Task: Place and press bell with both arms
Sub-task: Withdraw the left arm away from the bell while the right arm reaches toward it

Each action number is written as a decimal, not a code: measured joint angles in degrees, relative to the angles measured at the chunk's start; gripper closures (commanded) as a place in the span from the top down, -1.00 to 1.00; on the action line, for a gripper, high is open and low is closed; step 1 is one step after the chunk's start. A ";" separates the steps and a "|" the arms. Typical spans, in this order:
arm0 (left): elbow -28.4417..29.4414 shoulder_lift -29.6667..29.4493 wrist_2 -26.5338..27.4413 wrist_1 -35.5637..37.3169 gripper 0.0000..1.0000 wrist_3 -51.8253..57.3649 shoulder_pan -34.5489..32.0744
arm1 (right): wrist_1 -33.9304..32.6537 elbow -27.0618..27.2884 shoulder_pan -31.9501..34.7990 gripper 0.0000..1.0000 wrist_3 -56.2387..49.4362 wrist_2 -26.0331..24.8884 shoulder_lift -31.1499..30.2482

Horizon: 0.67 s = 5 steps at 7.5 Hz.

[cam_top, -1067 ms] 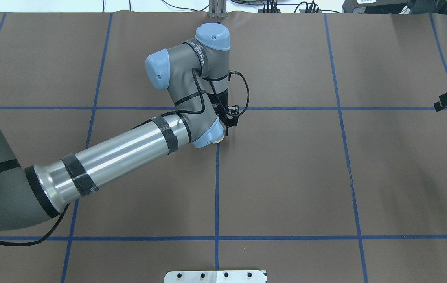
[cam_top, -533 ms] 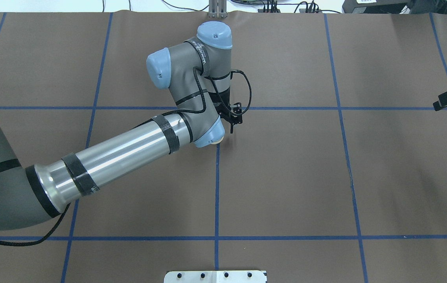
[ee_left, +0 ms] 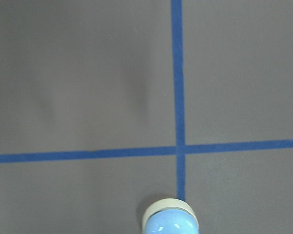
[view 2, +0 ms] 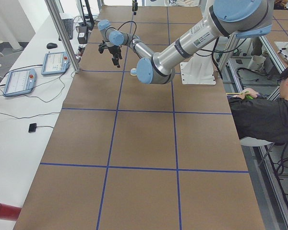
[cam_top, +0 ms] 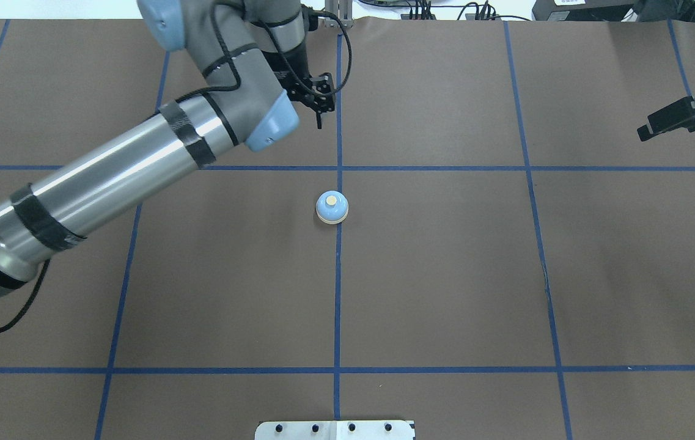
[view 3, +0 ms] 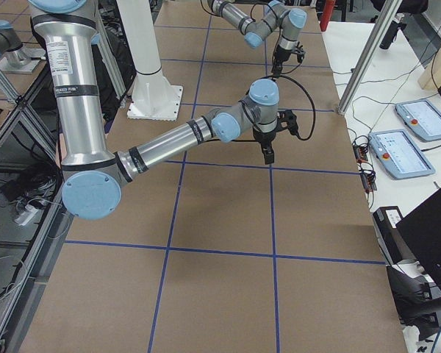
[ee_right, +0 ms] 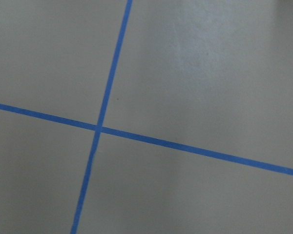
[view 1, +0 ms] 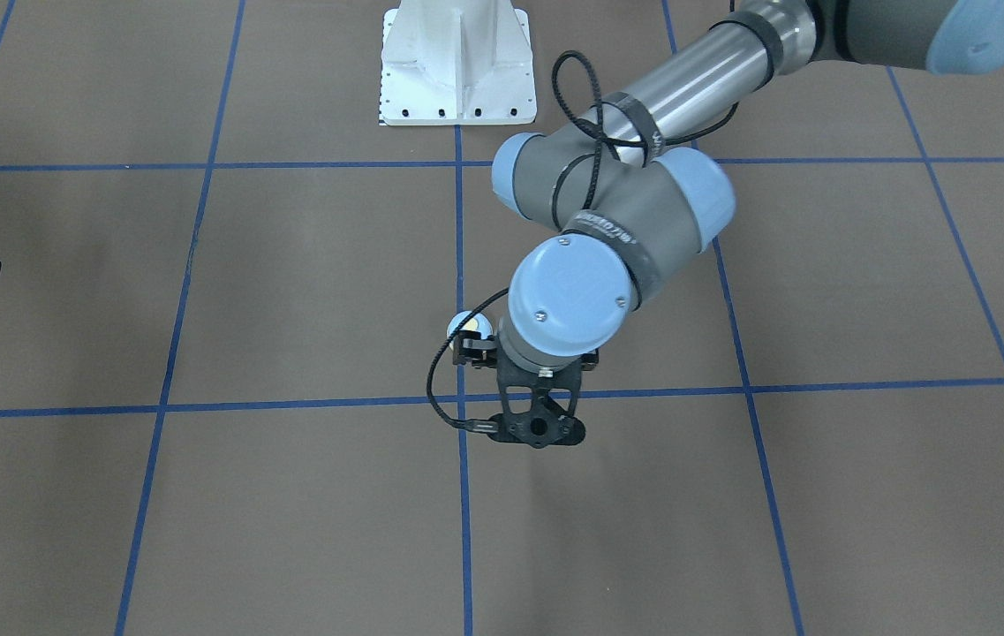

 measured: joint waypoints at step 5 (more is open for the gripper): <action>-27.24 29.43 0.44 4.79 1.00 27.69 -16.49 | -8.35 0.14 -8.40 1.00 7.25 -2.11 12.38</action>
